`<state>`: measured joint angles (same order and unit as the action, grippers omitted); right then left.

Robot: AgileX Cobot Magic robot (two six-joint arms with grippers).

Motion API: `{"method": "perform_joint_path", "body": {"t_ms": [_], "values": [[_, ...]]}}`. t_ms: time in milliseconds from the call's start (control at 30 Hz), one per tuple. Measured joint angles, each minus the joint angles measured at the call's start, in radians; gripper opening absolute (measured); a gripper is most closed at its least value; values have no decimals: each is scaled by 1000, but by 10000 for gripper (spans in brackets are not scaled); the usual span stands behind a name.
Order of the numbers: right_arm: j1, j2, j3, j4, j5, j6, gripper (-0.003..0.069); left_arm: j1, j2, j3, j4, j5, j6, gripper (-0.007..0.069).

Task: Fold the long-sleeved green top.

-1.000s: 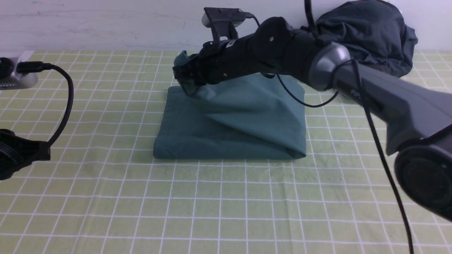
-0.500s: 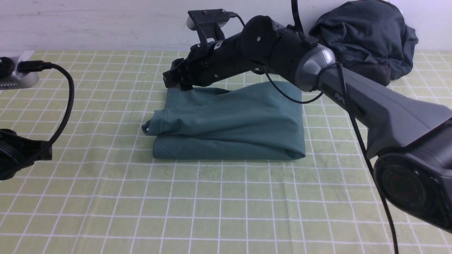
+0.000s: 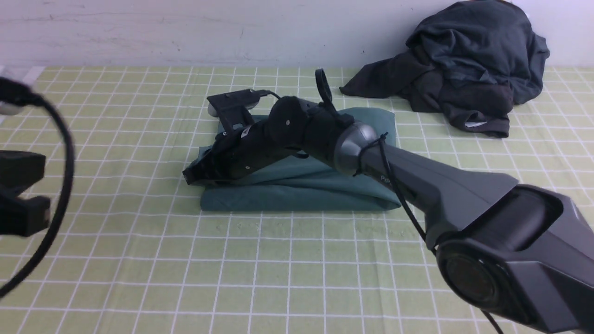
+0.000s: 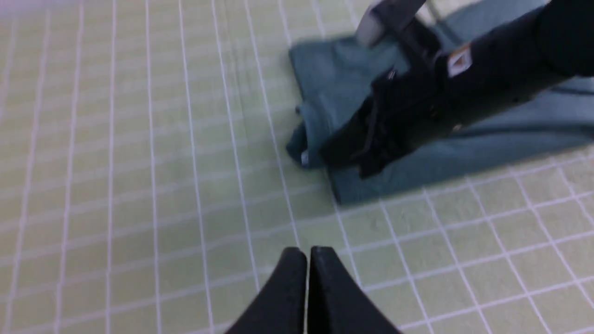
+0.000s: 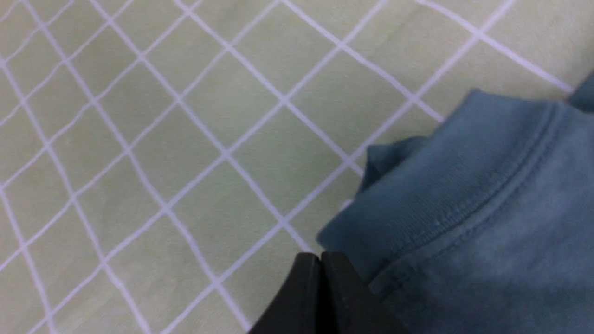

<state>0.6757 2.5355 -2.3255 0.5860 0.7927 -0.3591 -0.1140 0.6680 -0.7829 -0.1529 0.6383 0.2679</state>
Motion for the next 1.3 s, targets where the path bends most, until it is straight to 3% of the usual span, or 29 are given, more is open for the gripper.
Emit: {"method": "perform_joint_path", "body": {"t_ms": [300, 433, 600, 733, 800, 967, 1100, 1300], "values": [[-25, -325, 9, -317, 246, 4, -11, -16, -411, 329, 0, -320, 91, -3], [-68, -616, 261, -534, 188, 74, -11, -16, -586, 505, 23, -544, 135, -3], [-82, -917, 606, -721, 65, 136, -11, -16, -677, 618, 42, -615, 173, 1], [-82, -1124, 862, -774, -41, 165, -11, -16, -679, 637, 43, -616, 171, 11], [-82, -1304, 1099, -782, -159, 248, -11, -16, -679, 637, 43, -624, 147, 11], [-82, -1616, 1456, -787, -396, 420, -11, -20, -679, 637, 39, -650, 130, 11], [-82, -1894, 1793, -800, -595, 525, -11, -73, -679, 637, 29, -661, 130, 11], [-82, -2182, 2081, -817, -663, 639, -10, -119, -679, 637, 29, -666, 130, 11]]}}
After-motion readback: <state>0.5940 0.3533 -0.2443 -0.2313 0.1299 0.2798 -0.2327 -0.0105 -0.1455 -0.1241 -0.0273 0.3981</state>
